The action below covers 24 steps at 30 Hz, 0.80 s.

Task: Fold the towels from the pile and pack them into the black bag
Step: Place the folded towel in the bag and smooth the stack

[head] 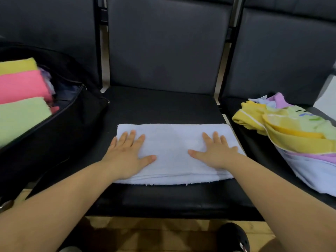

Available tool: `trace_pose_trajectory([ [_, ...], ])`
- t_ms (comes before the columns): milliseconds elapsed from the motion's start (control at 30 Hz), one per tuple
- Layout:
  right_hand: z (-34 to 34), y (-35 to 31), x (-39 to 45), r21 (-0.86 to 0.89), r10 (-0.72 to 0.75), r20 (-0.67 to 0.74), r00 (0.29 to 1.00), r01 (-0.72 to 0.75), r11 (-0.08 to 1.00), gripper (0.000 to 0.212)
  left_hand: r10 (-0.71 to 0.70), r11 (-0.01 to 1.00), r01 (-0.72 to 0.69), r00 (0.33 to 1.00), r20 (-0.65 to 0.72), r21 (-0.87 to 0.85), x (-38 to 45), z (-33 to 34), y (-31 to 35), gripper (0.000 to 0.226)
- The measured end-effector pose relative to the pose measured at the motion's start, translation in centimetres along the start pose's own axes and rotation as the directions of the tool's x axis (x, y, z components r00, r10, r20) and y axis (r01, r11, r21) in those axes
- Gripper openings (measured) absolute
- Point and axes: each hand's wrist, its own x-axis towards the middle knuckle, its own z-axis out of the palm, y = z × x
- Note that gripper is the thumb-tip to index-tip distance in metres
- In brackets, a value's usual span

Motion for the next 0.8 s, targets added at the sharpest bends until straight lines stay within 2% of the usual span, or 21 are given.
trace_pose_trajectory([
  [100, -0.3, -0.8, 0.9, 0.02, 0.009, -0.053, 0.999, -0.008, 1.0, 0.093, 0.034, 0.997, -0.038, 0.997, -0.071, -0.063, 0.9, -0.1, -0.5, 0.08],
  [167, -0.5, -2.0, 0.4, 0.033, -0.062, -0.141, 0.988, 0.067, 0.997, 0.086, 0.087, 0.989, -0.105, 0.983, -0.159, -0.108, 1.1, -0.9, -1.4, 0.074],
  [200, -0.6, -2.8, -0.2, 0.065, -0.146, -0.193, 0.97, 0.161, 0.985, 0.081, 0.125, 0.977, -0.157, 0.969, -0.212, -0.144, 1.1, -1.5, -2.0, 0.064],
  [233, -0.6, -3.8, -0.9, 0.11, -0.241, -0.238, 0.941, 0.273, 0.956, 0.074, 0.171, 0.959, -0.219, 0.954, -0.248, -0.182, 0.7, -2.3, -2.6, 0.044],
  [267, -0.6, -4.8, -1.9, 0.149, -0.331, -0.269, 0.904, 0.379, 0.913, 0.066, 0.211, 0.94, -0.268, 0.944, -0.255, -0.214, 0.3, -3.1, -3.3, 0.023],
  [300, -0.4, -5.9, -2.8, 0.17, -0.411, -0.282, 0.867, 0.467, 0.868, 0.055, 0.249, 0.925, -0.304, 0.938, -0.239, -0.226, -0.3, -3.8, -3.9, 0.011],
  [400, 0.6, -8.9, -5.4, 0.208, -0.588, -0.259, 0.767, 0.638, 0.741, 0.026, 0.309, 0.91, -0.33, 0.944, -0.119, -0.252, -2.1, -4.7, -5.6, 0.017],
  [500, 1.7, -11.1, -6.9, 0.196, -0.672, -0.227, 0.705, 0.709, 0.678, 0.023, 0.307, 0.903, -0.309, 0.95, -0.054, -0.298, -3.8, -4.4, -6.9, 0.013],
  [633, 3.1, -12.9, -7.3, 0.123, -0.674, -0.199, 0.711, 0.701, 0.703, 0.033, 0.292, 0.921, -0.291, 0.956, -0.036, -0.26, -4.6, -2.8, -7.9, 0.028],
  [733, 3.3, -13.6, -7.4, 0.117, -0.649, -0.2, 0.734, 0.675, 0.728, 0.032, 0.291, 0.916, -0.318, 0.946, -0.142, -0.244, -5.1, -1.5, -8.3, 0.021],
  [800, 3.3, -14.0, -7.3, 0.12, -0.635, -0.204, 0.745, 0.663, 0.739, 0.029, 0.299, 0.932, -0.334, 0.928, -0.223, -0.139, -5.4, -0.9, -8.0, 0.021],
])
